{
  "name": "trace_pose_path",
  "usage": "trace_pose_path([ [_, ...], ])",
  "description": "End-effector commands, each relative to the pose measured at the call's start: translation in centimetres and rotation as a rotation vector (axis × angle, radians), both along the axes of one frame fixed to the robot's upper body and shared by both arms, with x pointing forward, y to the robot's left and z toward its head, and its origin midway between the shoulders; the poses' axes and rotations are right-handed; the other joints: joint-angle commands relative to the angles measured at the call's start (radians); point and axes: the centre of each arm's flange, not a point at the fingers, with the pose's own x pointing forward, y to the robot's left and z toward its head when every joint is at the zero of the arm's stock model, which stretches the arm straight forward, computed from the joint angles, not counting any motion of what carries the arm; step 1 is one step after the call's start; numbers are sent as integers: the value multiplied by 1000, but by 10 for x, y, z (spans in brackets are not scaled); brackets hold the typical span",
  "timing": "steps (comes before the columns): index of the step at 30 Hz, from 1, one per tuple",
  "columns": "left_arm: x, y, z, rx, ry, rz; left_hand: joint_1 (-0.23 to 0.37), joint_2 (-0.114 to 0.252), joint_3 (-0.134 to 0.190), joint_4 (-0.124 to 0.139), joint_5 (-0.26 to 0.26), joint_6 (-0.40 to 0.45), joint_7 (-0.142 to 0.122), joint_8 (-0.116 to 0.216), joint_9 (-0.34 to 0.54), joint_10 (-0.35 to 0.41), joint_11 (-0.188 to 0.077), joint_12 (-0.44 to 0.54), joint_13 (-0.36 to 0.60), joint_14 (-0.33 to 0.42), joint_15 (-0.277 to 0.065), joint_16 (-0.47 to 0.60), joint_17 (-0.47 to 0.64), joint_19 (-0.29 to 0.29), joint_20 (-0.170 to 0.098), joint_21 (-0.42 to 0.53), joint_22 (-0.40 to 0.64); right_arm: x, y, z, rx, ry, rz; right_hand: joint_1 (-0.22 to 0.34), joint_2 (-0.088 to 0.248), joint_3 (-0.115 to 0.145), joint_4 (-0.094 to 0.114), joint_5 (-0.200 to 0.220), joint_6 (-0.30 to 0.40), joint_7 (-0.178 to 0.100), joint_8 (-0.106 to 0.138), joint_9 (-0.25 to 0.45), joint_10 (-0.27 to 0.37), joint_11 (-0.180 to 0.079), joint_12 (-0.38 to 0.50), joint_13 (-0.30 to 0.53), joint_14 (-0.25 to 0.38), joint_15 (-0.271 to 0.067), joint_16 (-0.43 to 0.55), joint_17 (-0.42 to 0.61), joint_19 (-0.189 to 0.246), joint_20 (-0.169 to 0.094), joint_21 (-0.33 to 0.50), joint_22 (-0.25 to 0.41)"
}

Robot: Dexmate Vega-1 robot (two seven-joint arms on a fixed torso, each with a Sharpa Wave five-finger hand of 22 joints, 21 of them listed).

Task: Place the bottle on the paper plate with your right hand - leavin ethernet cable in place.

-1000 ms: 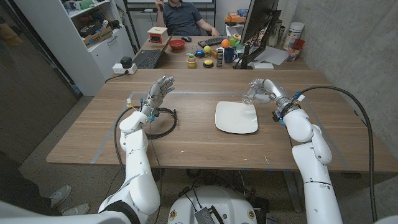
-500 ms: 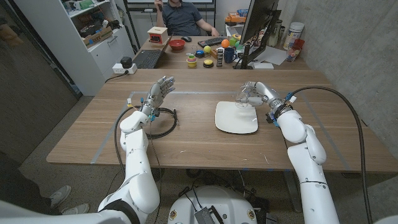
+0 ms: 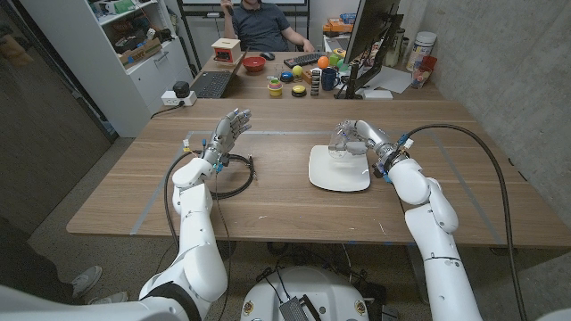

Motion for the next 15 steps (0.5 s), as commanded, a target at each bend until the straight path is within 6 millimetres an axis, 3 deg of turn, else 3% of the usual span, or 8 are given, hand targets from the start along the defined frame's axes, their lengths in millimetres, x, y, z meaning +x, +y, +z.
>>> trace_pose_path([
  [1,4,-2,1,8,6,-2,-5,0,-6,2,8,-5,1,4,3,-1,3,5,3,-2,-45,1,3,1,-11,-1,2,11,9,-8,-4,9,6,207,202,4,4,0,75,-61,-3,5,104,-103,7,14,318,-224,3,5,-34,-102,11,4],
  [15,7,-1,-1,9,11,0,-6,2,-6,2,9,-2,2,5,3,-1,2,5,3,-2,-45,1,3,2,-11,-3,2,21,8,-20,-8,22,-21,210,201,2,5,-2,76,-62,-6,7,105,-101,6,18,309,-223,-3,8,-38,-102,22,5],
])
